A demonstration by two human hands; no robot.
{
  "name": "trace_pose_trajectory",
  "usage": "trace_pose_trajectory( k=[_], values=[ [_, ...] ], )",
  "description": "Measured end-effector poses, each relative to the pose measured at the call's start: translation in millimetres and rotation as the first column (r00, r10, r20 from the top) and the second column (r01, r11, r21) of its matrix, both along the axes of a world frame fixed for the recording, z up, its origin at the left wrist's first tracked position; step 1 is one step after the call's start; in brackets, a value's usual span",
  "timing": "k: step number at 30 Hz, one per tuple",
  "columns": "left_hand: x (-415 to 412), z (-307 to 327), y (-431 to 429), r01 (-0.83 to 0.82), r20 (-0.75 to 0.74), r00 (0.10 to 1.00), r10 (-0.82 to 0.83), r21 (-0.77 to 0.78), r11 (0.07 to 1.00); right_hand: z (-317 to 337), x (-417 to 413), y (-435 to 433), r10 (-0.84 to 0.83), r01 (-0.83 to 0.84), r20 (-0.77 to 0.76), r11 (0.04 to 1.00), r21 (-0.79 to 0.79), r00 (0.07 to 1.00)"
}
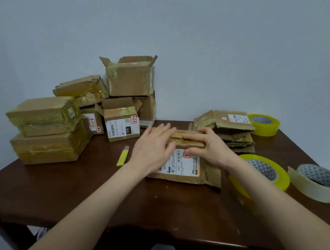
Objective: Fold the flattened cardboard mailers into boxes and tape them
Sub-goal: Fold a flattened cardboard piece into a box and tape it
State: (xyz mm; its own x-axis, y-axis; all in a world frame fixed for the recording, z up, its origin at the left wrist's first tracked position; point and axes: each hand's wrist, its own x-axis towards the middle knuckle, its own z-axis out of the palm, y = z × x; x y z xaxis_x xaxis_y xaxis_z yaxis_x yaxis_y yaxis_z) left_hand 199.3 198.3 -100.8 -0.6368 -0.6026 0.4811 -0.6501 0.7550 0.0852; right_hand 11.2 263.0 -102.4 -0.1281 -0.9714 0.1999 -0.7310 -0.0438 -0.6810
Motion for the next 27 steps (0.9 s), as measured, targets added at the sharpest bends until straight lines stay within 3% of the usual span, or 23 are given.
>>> trace_pose_trajectory(
  k=[2,4,7,9,12,17,21,23,25,27],
  values=[
    [-13,-8,8,0.015,0.169,0.986,-0.007,-0.044,0.999,1,-5,10,0.023,-0.022,-0.054,1.000,0.020,0.998],
    [-19,-13,8,-0.036,0.235,0.970,0.061,-0.106,0.994,2,-10,22,0.047,-0.044,-0.084,0.998,0.040,0.995],
    [-20,-12,5,-0.068,0.271,0.958,0.091,-0.093,0.993,12,-31,43,-0.145,0.146,0.013,0.989,-0.040,0.989],
    [-22,-9,7,-0.074,0.292,0.952,0.093,-0.076,0.994,18,-48,59,-0.289,0.288,0.000,0.956,-0.061,0.957],
    [-24,-4,10,-0.089,0.316,0.944,0.095,-0.033,0.996,13,-63,78,-0.360,0.375,-0.173,0.924,0.066,0.917],
    [-20,-1,11,-0.089,0.262,0.961,0.090,-0.018,0.996,-9,-58,102,-0.250,0.462,-0.510,0.818,0.344,0.823],
    [-10,1,8,-0.081,0.242,0.966,0.089,-0.041,0.996,-18,-55,105,-0.248,0.491,-0.610,0.828,0.269,0.752],
    [-7,2,6,-0.083,0.269,0.958,0.096,-0.060,0.995,-4,-60,104,-0.311,0.463,-0.506,0.862,0.208,0.805],
    [-6,0,4,-0.063,0.284,0.955,0.086,-0.091,0.994,20,-64,99,-0.346,0.370,-0.208,0.925,0.086,0.915],
    [-4,-1,2,-0.039,0.290,0.955,0.066,-0.098,0.994,53,-54,93,-0.313,0.321,0.114,0.945,-0.067,0.943]
  ],
)
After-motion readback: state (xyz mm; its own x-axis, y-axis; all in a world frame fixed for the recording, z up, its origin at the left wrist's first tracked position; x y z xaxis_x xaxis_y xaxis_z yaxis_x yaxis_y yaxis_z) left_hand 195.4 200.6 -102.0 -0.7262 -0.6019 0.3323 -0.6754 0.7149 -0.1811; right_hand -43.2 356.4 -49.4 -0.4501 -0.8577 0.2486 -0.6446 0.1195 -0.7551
